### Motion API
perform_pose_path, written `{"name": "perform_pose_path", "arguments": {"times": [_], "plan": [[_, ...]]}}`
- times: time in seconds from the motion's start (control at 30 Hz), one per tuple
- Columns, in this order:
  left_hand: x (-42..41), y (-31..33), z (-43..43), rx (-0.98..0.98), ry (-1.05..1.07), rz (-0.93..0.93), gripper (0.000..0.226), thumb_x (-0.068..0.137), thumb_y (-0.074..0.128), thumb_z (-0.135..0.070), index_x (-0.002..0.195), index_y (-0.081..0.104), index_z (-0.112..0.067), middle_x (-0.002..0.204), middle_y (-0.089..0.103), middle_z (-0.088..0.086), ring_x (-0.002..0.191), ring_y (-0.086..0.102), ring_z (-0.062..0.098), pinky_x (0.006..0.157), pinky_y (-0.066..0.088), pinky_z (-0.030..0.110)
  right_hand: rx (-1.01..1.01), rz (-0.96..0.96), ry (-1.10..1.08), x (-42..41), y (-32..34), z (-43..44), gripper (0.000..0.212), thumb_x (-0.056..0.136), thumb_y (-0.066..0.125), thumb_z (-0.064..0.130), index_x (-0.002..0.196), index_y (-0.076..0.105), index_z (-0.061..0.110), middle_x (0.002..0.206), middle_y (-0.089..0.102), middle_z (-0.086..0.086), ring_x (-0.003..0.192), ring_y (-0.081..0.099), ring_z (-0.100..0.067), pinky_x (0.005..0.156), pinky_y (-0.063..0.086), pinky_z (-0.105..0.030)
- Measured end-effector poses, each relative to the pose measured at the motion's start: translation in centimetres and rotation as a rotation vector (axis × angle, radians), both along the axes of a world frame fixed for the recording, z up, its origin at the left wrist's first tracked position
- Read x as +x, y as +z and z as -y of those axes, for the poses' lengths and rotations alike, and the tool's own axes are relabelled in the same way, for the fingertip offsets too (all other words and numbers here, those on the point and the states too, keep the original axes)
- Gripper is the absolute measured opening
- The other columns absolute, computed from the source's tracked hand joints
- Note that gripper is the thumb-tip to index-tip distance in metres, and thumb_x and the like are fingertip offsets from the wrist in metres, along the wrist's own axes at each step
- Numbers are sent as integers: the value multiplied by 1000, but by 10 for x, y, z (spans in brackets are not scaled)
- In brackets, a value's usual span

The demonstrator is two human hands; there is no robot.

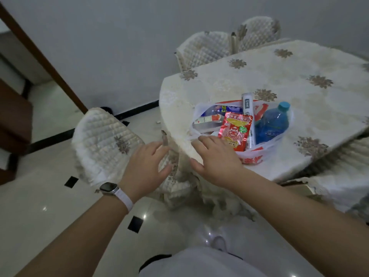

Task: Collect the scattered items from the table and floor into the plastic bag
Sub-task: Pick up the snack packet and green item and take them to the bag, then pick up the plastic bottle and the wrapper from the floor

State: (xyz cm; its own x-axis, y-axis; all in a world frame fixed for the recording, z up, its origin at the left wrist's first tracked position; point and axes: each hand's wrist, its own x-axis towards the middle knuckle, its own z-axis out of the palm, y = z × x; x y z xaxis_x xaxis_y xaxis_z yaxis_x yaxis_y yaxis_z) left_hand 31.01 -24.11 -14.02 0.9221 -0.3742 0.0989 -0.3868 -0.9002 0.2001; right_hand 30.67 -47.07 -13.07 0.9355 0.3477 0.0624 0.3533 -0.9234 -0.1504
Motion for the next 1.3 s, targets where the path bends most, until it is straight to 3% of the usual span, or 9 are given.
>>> {"name": "perform_pose_path", "arguments": {"times": [0.17, 0.33, 0.73, 1.07, 1.3], "plan": [[-55, -10, -77, -40, 100, 39, 50, 87, 54, -46, 127, 61, -17, 132, 59, 9, 118, 57, 30, 95, 48, 48, -57, 6, 104, -36, 0, -80, 60, 90, 29, 51, 131, 55, 17, 132, 56, -8, 120, 49, -29, 101, 38, -43], [-123, -17, -186, -72, 213, 59, 50, 84, 54, -45, 126, 62, -19, 131, 60, 7, 117, 56, 29, 94, 44, 42, -48, 19, 191, -80, -10, -200, 54, 85, 43, 50, 121, 62, 14, 122, 62, -10, 110, 57, -31, 89, 45, -41], [-233, -34, -394, -103, 521, 127, 54, 86, 47, -47, 126, 63, -15, 127, 62, 12, 117, 57, 31, 96, 45, 45, -75, 98, 478, -136, 5, -417, 56, 90, 40, 53, 129, 58, 17, 128, 59, -7, 117, 54, -29, 96, 42, -41], [-211, -43, -490, -82, 666, 98, 54, 88, 46, -47, 129, 62, -16, 132, 60, 10, 121, 54, 30, 100, 42, 45, -38, 90, 597, -61, -28, -528, 55, 90, 40, 51, 124, 60, 13, 128, 60, -11, 116, 56, -31, 94, 44, -42], [-102, -38, -573, 17, 675, 34, 55, 89, 47, -47, 131, 60, -14, 133, 59, 12, 122, 55, 32, 100, 45, 47, 3, 44, 612, 51, -47, -625, 57, 88, 38, 51, 122, 62, 11, 125, 61, -13, 114, 57, -34, 95, 44, -45]]}}
